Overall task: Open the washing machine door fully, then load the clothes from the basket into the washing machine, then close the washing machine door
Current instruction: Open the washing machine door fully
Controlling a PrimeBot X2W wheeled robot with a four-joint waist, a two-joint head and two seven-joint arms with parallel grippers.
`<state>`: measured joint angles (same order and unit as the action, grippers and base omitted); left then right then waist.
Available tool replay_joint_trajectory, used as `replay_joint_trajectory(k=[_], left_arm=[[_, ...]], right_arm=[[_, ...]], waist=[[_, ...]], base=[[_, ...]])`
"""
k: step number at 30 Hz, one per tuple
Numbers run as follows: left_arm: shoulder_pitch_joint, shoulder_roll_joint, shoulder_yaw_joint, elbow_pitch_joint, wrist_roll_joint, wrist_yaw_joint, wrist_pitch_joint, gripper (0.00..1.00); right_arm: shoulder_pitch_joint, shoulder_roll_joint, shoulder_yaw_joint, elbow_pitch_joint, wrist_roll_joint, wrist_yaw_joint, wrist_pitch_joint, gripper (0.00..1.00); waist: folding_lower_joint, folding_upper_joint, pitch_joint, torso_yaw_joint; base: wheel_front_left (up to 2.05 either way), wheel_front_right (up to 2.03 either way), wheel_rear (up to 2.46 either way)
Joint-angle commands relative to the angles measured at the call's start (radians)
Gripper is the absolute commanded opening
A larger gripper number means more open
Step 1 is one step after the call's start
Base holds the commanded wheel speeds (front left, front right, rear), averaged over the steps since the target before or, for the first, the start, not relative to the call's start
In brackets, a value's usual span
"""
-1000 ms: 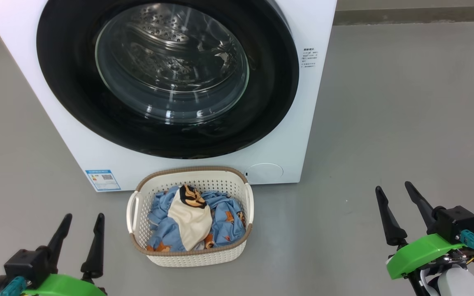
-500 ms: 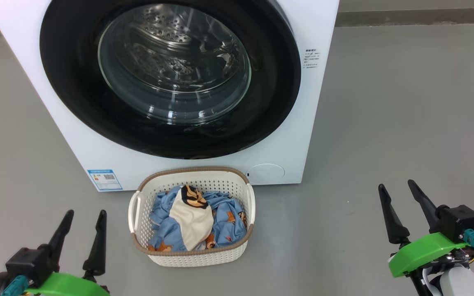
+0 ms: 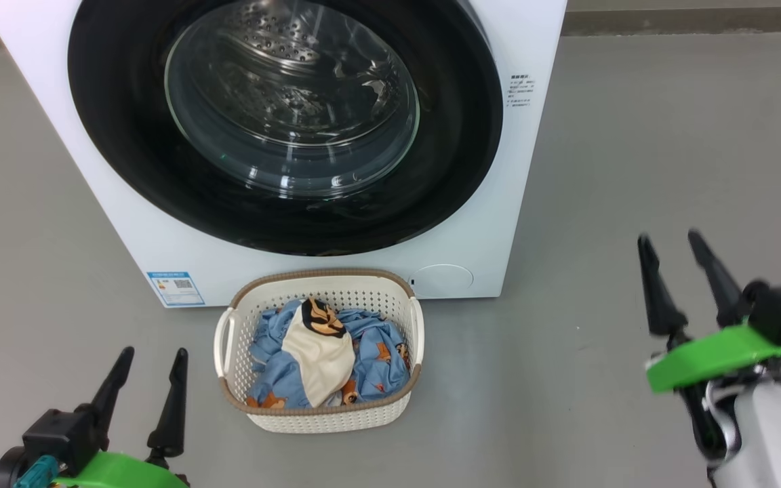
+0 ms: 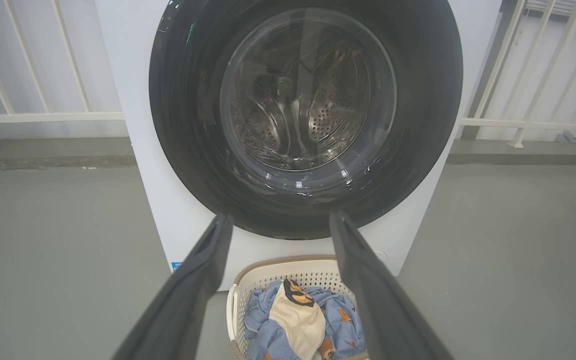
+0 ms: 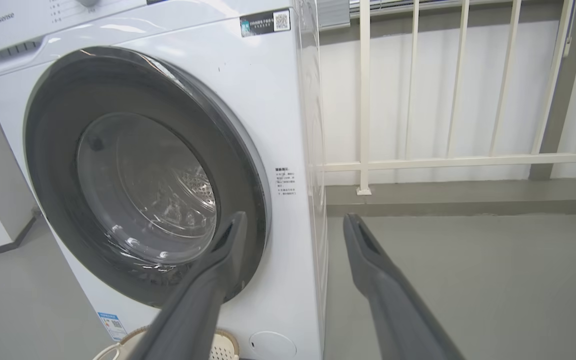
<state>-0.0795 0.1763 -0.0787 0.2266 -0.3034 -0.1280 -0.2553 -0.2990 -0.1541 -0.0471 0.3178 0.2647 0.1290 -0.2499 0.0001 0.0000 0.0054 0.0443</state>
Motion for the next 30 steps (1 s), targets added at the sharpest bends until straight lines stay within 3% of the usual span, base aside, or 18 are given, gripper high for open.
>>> replay_joint_trajectory(k=[1, 11, 20, 21, 22, 24, 25, 30], left_arm=[[-0.021, 0.026, 0.032, -0.024, 0.007, -0.003, -0.006, 1.00], [-0.032, 0.028, 0.012, -0.016, -0.004, -0.003, -0.006, 1.00], [-0.051, 0.034, 0.002, -0.010, -0.013, -0.003, -0.006, 1.00], [-0.054, 0.034, 0.001, -0.010, -0.014, -0.003, -0.006, 1.00], [-0.057, 0.034, -0.001, -0.010, -0.014, -0.003, -0.006, 1.00], [-0.063, 0.035, -0.004, -0.010, -0.016, -0.003, -0.006, 1.00], [-0.066, 0.034, -0.004, -0.007, -0.018, -0.003, -0.006, 1.00], [-0.079, 0.037, -0.006, -0.004, -0.023, -0.003, -0.006, 1.00]], right_arm=[[-0.059, -0.011, 0.023, -0.037, 0.023, 0.002, -0.012, 1.00], [-0.240, -0.046, -0.014, -0.065, 0.133, 0.002, -0.012, 1.00], [-0.371, 0.016, -0.155, -0.018, 0.370, 0.002, 0.023, 1.00], [-0.384, 0.024, -0.176, -0.006, 0.404, 0.002, 0.033, 0.78], [-0.397, 0.032, -0.200, 0.008, 0.438, 0.002, 0.044, 0.45], [-0.422, 0.044, -0.242, 0.035, 0.504, 0.002, 0.066, 0.09], [-0.436, 0.049, -0.259, 0.044, 0.538, 0.002, 0.080, 0.00], [-0.507, 0.054, -0.354, 0.121, 0.642, 0.002, 0.131, 0.00]], waist=[[-0.0001, 0.0000, 0.003, 0.002], [-0.0001, 0.0000, 0.031, 0.021], [-0.0001, 0.0000, 0.064, 0.039], [-0.0001, 0.0000, 0.068, 0.042], [-0.0001, 0.0000, 0.073, 0.045], [-0.0001, 0.0000, 0.083, 0.051], [-0.0001, 0.0000, 0.089, 0.053], [-0.0001, 0.0000, 0.111, 0.060]], base=[[0.00, 0.00, 0.00], [0.00, 0.00, 0.00], [0.00, 0.00, 0.00], [0.00, 0.00, 0.00], [0.00, 0.00, 0.00], [0.00, 0.00, 0.00], [0.00, 0.00, 0.00], [0.00, 0.00, 0.00]])
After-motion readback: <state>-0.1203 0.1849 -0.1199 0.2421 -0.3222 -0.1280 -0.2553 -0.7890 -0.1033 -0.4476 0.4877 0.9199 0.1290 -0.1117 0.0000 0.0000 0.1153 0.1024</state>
